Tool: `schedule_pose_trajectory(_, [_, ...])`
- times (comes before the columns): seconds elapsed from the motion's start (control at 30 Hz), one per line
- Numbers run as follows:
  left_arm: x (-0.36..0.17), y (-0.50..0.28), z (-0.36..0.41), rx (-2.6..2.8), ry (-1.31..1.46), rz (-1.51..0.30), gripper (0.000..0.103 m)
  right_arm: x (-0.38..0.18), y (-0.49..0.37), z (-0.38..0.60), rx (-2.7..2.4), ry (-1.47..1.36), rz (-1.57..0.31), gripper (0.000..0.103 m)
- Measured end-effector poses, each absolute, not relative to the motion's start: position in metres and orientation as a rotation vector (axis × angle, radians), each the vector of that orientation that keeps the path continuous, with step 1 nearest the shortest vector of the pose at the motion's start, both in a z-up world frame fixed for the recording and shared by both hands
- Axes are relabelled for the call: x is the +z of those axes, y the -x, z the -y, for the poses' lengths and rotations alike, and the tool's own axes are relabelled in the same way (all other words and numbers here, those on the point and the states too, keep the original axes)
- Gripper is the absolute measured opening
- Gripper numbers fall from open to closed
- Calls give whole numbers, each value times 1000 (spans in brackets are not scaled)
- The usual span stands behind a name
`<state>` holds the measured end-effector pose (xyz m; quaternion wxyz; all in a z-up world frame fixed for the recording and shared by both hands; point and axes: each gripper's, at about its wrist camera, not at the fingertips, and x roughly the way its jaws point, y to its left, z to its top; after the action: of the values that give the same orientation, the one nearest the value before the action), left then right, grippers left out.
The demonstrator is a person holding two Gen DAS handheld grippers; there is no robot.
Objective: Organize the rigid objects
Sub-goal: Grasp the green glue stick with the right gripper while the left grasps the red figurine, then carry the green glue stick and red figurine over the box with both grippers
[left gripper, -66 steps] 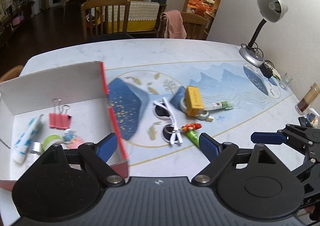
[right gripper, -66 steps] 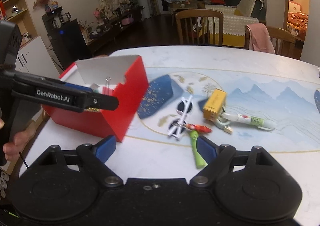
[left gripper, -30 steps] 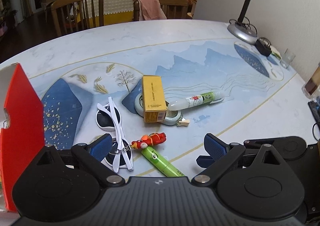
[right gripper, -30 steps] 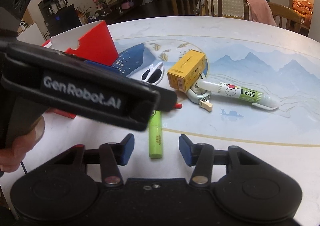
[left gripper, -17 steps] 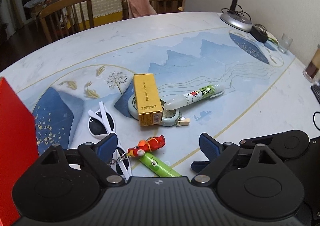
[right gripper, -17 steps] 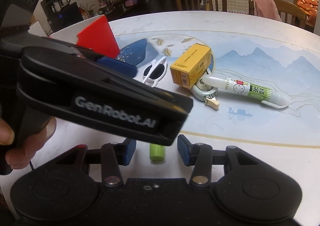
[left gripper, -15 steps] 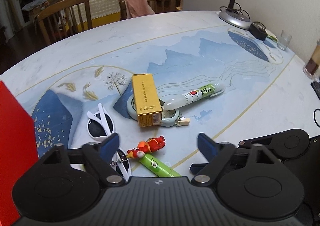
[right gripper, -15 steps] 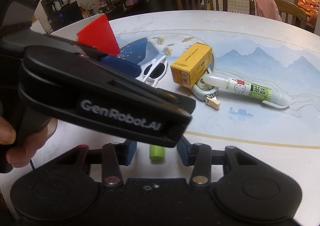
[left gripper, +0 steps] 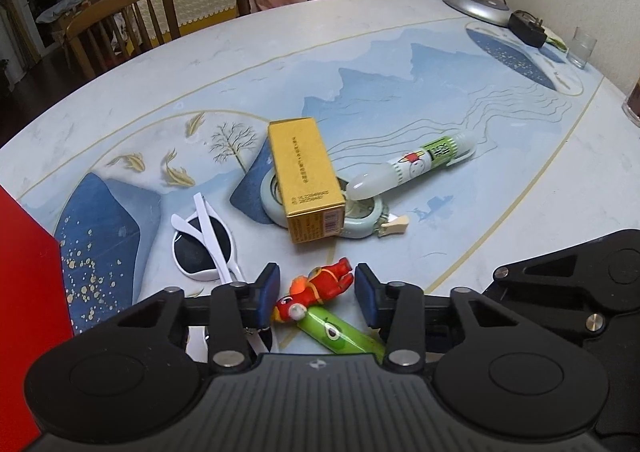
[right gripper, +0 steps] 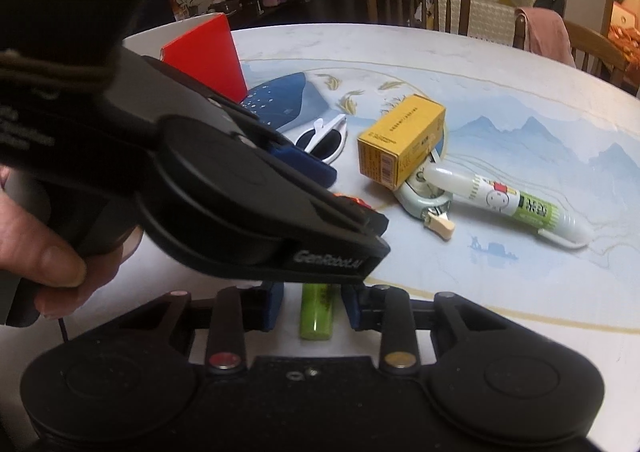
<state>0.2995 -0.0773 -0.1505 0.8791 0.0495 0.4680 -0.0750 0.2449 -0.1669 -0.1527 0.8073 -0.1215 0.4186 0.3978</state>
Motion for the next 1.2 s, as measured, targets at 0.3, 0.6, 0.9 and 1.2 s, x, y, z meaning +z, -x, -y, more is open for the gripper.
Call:
schedule_pose_trajectory(0.3, [-151,-302,69,-159,-52,-977,33,-153,-241,154,852,342,-865,16])
schedule_pose_trajectory(0.6, [-144,-297,56,-131,15,-969,31,-150,-248,161,856,265,-935,15])
schedule_pose_trajectory(0.9, [-119,-278,39,-114,147,-934,31,-133,-250,189,840,130,-1001,16])
schedule_pose_trajectory(1.2, [-93,-257,26,-108,254,-888,28,-105,-242,215,818,39,-966,16])
